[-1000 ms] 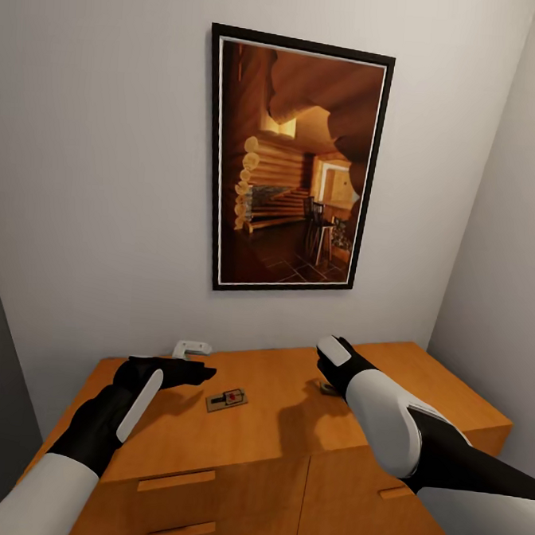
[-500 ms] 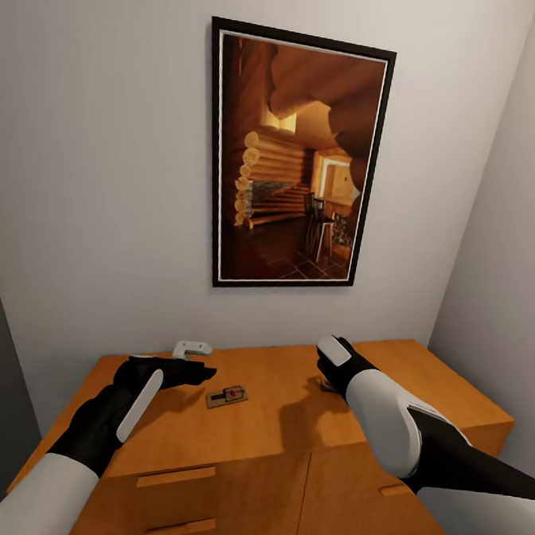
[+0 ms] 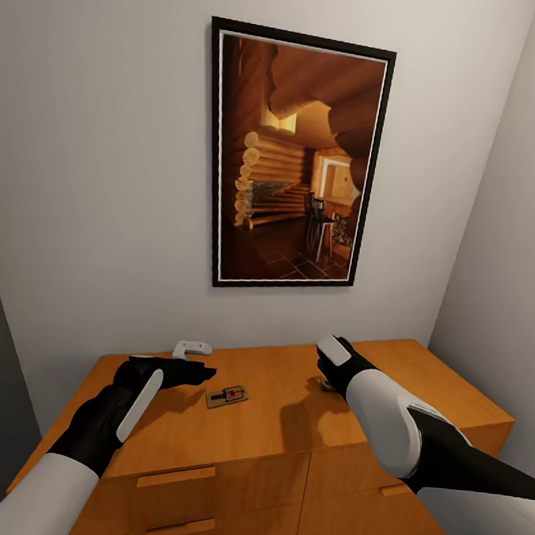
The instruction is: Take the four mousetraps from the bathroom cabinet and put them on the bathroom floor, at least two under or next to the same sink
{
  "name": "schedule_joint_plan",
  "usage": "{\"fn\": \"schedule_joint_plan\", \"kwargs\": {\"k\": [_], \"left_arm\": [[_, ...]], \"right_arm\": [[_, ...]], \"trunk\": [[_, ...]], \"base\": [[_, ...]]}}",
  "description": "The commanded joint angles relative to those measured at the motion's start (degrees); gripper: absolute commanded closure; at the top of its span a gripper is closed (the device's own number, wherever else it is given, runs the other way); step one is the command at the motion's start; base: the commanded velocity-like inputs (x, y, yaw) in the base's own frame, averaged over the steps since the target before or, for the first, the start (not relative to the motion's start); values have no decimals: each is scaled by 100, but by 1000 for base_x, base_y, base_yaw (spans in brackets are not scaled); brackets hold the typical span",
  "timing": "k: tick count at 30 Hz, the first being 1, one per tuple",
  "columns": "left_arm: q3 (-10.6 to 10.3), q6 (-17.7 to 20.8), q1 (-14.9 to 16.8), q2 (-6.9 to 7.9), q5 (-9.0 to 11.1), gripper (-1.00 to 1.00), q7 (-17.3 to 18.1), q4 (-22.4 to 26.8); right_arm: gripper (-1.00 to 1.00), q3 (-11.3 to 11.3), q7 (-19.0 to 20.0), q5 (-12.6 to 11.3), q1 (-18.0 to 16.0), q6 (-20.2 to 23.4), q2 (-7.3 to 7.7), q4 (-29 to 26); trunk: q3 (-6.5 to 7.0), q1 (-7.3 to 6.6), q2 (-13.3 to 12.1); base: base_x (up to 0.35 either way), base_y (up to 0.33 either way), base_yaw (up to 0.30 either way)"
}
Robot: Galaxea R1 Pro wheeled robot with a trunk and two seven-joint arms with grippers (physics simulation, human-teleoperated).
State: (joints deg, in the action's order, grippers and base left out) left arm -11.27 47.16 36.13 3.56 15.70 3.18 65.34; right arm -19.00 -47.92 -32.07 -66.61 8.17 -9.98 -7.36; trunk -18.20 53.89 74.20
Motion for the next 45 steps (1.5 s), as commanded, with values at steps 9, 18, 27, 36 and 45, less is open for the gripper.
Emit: {"fn": "schedule_joint_plan", "kwargs": {"k": [9, 18, 27, 36, 45], "left_arm": [[-7, 19, 2, -2, -23, -100, 25, 5], [-7, 19, 1, -4, -23, -100, 25, 5], [-7, 16, 1, -5, -23, -100, 27, -1], [-7, 16, 1, -5, -23, -100, 25, 0], [-7, 20, 2, -5, -23, -100, 21, -3]], "right_arm": [[-100, 489, -86, 3, -1, 67, -2, -34], [-100, 750, -213, -5, -1, 78, -2, -37], [-100, 789, -282, -1, -1, 214, -2, -38], [-100, 796, -287, -1, -1, 251, -2, -38], [-100, 796, -287, -1, -1, 255, -2, -38]], "trunk": [[-8, 0, 4], [-8, 0, 4], [-8, 0, 4], [-8, 0, 4], [-97, 110, 205]], "base": [[0, 0, 0], [0, 0, 0], [0, 0, 0], [0, 0, 0], [0, 0, 0]]}}
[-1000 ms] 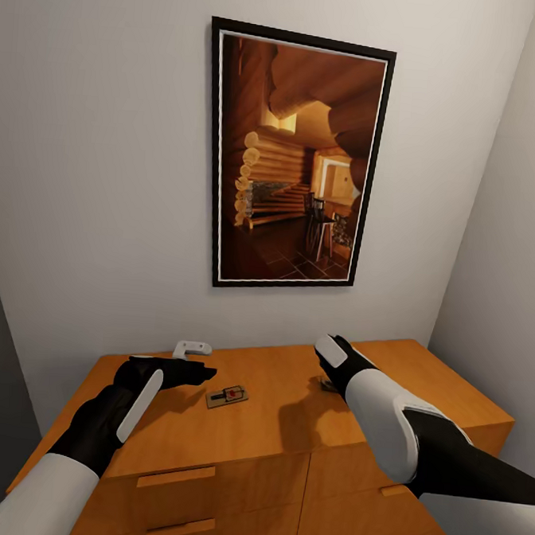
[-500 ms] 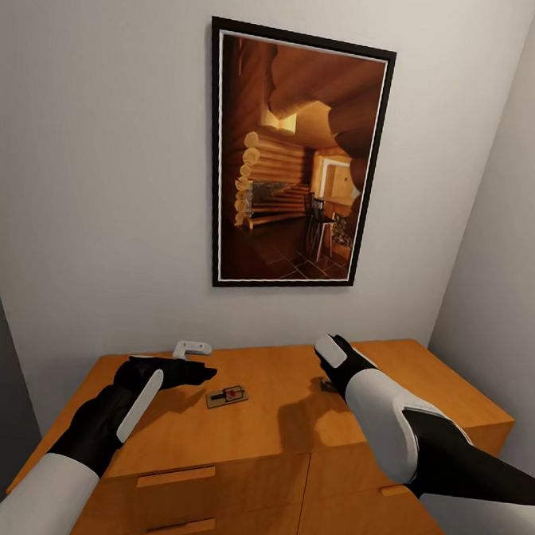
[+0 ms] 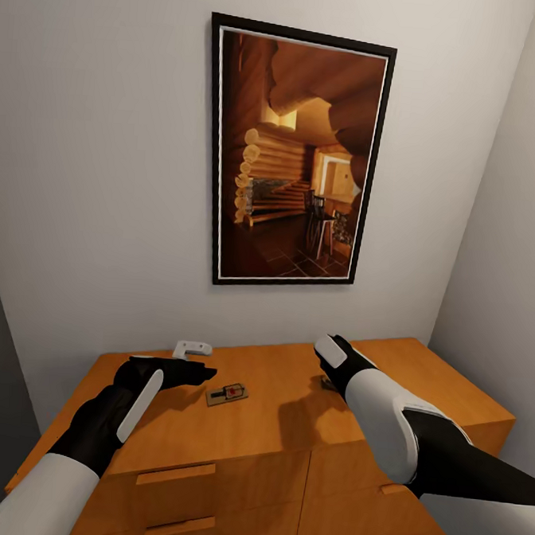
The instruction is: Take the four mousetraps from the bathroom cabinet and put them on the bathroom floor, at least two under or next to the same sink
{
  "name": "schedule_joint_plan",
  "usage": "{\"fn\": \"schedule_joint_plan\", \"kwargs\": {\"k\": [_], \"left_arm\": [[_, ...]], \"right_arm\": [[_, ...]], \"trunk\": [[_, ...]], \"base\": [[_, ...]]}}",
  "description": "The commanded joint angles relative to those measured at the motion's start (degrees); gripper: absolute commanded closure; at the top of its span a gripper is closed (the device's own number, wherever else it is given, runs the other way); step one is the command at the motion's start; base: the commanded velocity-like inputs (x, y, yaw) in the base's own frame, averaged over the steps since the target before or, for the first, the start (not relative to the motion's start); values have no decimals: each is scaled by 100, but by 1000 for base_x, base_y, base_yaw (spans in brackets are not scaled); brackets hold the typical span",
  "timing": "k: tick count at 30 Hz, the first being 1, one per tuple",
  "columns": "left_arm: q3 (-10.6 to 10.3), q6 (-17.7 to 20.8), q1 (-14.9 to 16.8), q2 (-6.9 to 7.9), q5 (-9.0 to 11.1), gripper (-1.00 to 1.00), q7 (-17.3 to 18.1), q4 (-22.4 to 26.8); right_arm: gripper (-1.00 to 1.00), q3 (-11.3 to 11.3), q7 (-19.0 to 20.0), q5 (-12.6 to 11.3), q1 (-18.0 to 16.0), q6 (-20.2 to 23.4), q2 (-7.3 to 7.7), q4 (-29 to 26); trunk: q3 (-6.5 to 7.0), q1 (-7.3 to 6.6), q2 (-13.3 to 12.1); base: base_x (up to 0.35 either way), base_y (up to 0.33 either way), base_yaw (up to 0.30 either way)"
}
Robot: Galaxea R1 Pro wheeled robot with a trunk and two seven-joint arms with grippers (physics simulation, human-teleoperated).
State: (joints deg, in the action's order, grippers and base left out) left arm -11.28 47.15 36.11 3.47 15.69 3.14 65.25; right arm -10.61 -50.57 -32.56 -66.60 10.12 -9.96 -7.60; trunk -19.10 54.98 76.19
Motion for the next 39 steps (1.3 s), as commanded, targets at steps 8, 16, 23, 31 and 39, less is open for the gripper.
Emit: {"fn": "schedule_joint_plan", "kwargs": {"k": [8, 16, 23, 31, 39], "left_arm": [[-6, 19, 5, 4, -22, -100, 21, 11], [-6, 14, 4, 4, -22, -100, 21, 13], [-6, 13, 5, 4, -22, -100, 20, 8], [-6, 13, 3, 2, -22, -100, 13, 6], [-8, 9, 2, 2, -29, -100, 6, -8]], "right_arm": [[-100, -46, -23, 48, -2, 68, -3, -27], [-100, -46, -23, 48, -1, 69, -3, -45], [-100, -46, -23, 48, -2, 72, -3, -50], [-100, -40, -23, 48, -2, 77, -3, -56], [-100, -38, -23, 48, -2, 80, -3, -57]], "trunk": [[-80, 89, 166], [-80, 89, 166], [-80, 89, 166], [-80, 89, 166], [-80, 89, 166]], "base": [[0, 0, 0], [0, 0, 0], [0, 0, 0], [0, 0, 0], [4, 1, 0]]}}
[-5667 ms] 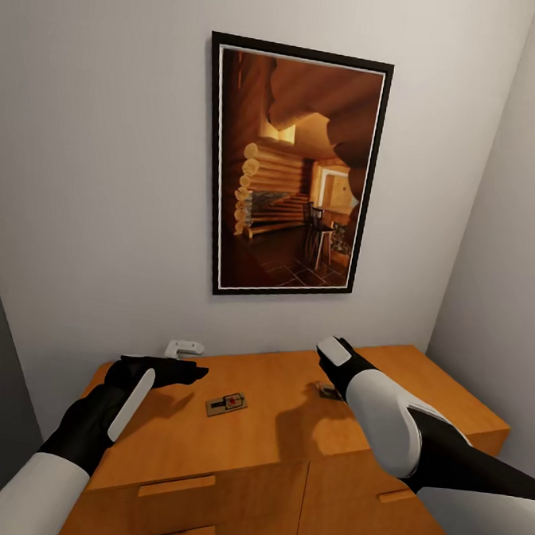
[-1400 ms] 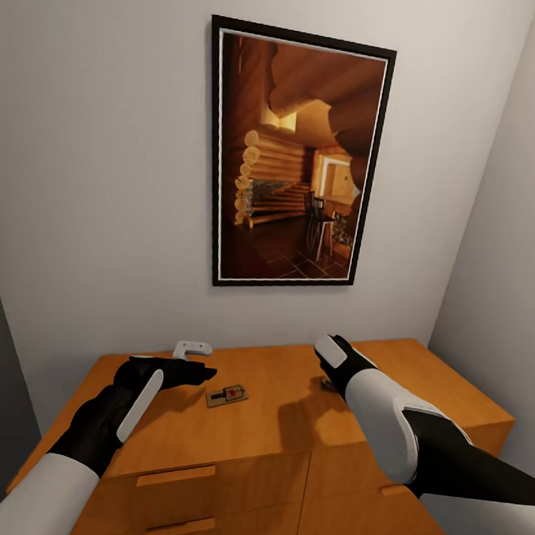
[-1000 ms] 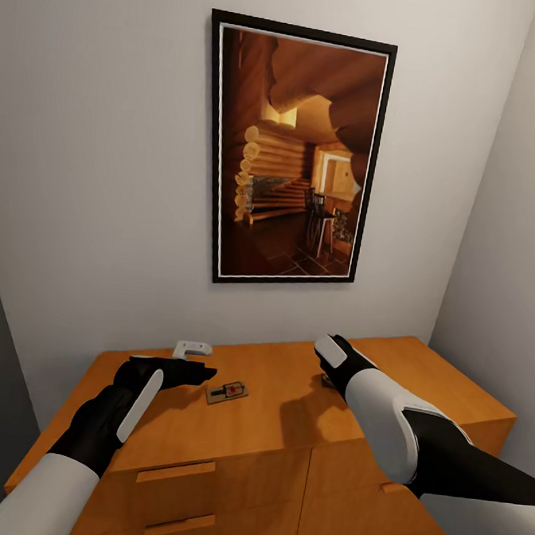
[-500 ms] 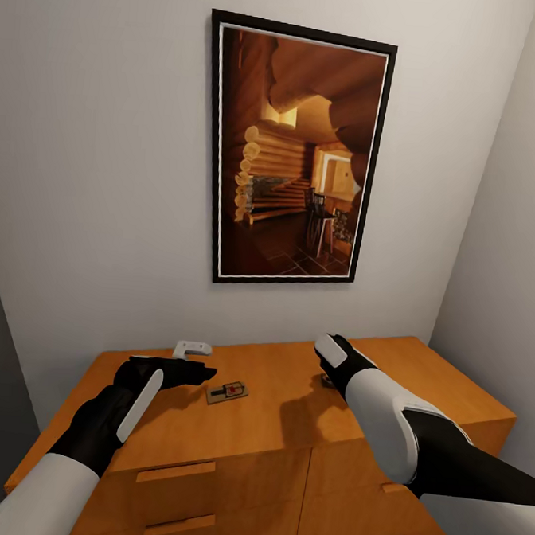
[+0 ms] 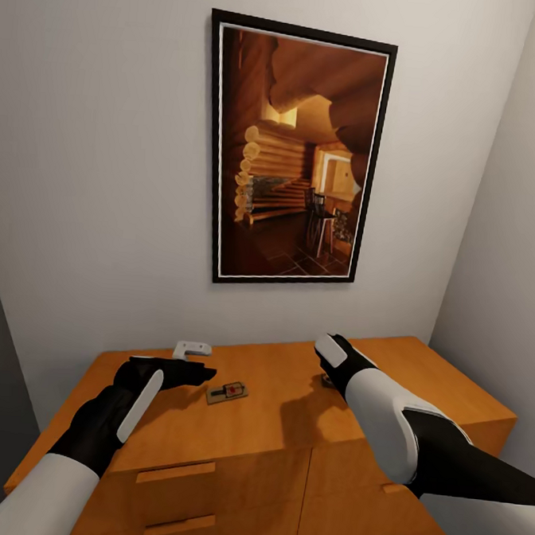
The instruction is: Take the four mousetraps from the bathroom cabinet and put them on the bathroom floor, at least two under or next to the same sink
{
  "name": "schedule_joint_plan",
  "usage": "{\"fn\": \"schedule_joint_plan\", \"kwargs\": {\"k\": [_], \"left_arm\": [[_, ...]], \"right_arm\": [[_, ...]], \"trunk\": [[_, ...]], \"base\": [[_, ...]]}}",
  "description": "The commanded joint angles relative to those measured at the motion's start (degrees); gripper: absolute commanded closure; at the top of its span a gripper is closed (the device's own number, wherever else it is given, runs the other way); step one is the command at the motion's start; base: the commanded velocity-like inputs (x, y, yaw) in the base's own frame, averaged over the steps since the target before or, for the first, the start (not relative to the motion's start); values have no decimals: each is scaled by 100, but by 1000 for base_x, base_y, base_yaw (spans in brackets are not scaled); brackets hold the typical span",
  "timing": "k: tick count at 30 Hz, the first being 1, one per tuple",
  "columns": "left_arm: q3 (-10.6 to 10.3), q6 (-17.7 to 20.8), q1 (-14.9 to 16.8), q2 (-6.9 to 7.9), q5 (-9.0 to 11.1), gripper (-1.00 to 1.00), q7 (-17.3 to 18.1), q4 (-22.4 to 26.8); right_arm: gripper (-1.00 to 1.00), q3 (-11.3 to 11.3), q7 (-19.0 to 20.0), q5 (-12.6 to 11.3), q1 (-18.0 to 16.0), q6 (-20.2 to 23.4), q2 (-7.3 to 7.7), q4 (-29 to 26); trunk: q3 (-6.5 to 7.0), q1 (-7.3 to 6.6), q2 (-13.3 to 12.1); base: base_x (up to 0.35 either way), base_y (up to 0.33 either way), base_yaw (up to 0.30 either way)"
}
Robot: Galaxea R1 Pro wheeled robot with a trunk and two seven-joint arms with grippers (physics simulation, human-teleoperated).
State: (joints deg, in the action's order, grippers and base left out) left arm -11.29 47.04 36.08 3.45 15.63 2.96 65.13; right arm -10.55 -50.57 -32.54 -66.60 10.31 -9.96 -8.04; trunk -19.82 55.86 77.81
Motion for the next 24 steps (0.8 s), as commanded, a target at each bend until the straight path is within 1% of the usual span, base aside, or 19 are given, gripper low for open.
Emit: {"fn": "schedule_joint_plan", "kwargs": {"k": [1, 9, 24], "left_arm": [[-8, 19, 5, 5, -25, -100, 24, 2], [-13, 12, 5, 5, -26, -100, 13, 10], [-14, 7, 8, 6, -25, -100, 18, 9]], "right_arm": [[-100, -44, -23, 46, -2, 60, -3, -14], [-100, -44, -23, 46, -2, 59, -3, -14], [-100, -35, -23, 49, -2, 39, -3, -14]], "trunk": [[-7, 0, 4], [-7, 0, 4], [-7, 0, 4]], "base": [[53, 17, 0], [101, 50, 0], [9, 5, 0]]}}
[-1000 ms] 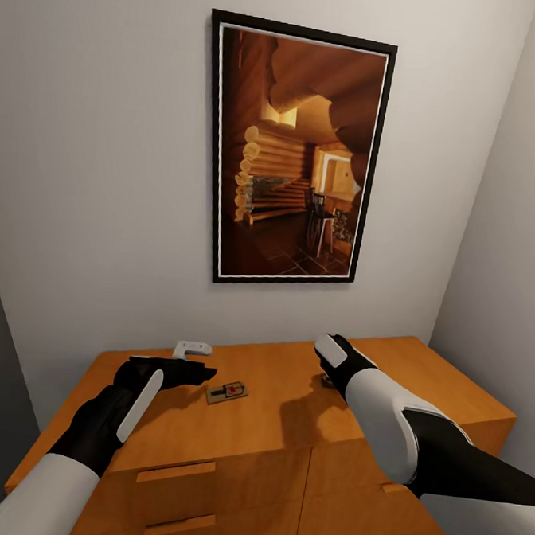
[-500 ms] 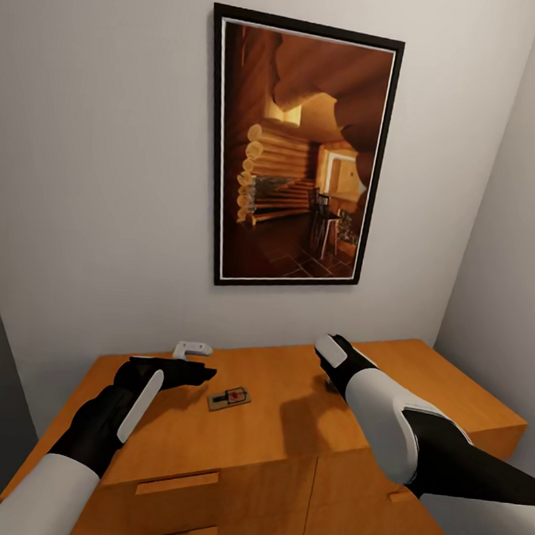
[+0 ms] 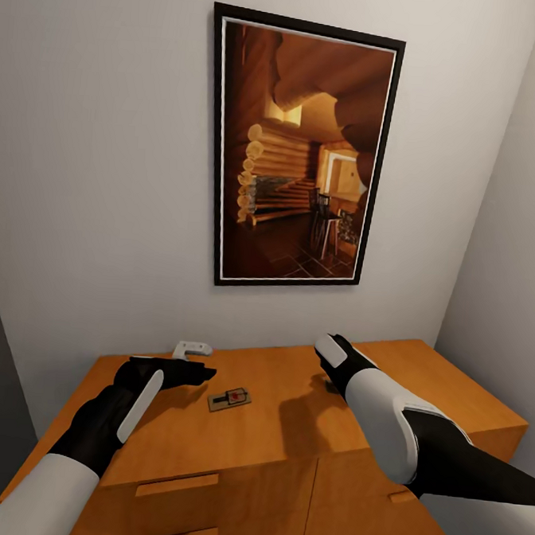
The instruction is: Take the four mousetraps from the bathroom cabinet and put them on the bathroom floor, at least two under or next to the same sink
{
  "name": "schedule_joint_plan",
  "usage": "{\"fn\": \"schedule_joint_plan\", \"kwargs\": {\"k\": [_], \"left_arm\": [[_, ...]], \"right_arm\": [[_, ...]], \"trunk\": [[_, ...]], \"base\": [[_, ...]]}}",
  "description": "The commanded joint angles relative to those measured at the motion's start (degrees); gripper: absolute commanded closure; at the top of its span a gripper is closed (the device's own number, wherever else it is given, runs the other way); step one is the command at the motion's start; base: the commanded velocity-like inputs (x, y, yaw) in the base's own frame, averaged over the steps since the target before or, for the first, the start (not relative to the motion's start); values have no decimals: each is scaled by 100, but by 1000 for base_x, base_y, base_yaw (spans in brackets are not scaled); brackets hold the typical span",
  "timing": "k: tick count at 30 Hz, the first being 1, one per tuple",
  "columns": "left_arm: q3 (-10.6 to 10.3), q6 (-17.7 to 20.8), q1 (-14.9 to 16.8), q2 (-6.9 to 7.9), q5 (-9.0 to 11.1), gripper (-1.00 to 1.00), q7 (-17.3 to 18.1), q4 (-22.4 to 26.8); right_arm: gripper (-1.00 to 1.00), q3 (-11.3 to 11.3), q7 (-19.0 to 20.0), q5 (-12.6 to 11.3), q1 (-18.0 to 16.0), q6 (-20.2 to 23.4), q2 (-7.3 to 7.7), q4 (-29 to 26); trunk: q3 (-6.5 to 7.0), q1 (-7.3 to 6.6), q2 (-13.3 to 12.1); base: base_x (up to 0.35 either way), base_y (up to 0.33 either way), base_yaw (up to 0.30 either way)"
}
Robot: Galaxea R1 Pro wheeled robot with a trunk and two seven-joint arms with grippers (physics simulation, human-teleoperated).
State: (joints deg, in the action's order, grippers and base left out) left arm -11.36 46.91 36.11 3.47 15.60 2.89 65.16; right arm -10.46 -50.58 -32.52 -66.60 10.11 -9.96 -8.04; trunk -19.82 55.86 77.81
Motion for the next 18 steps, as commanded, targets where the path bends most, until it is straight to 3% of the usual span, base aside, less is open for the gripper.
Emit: {"fn": "schedule_joint_plan", "kwargs": {"k": [1, 18], "left_arm": [[-6, 20, 4, 4, -22, -100, 25, 5], [-6, 20, 3, 3, -21, -100, 30, 14]], "right_arm": [[-100, -44, -22, 46, -2, 55, -3, -13], [-100, -37, -31, 45, -2, -1, -3, 1]], "trunk": [[-7, 0, 4], [-7, 0, 4]], "base": [[0, 0, 0], [0, 0, 0]]}}
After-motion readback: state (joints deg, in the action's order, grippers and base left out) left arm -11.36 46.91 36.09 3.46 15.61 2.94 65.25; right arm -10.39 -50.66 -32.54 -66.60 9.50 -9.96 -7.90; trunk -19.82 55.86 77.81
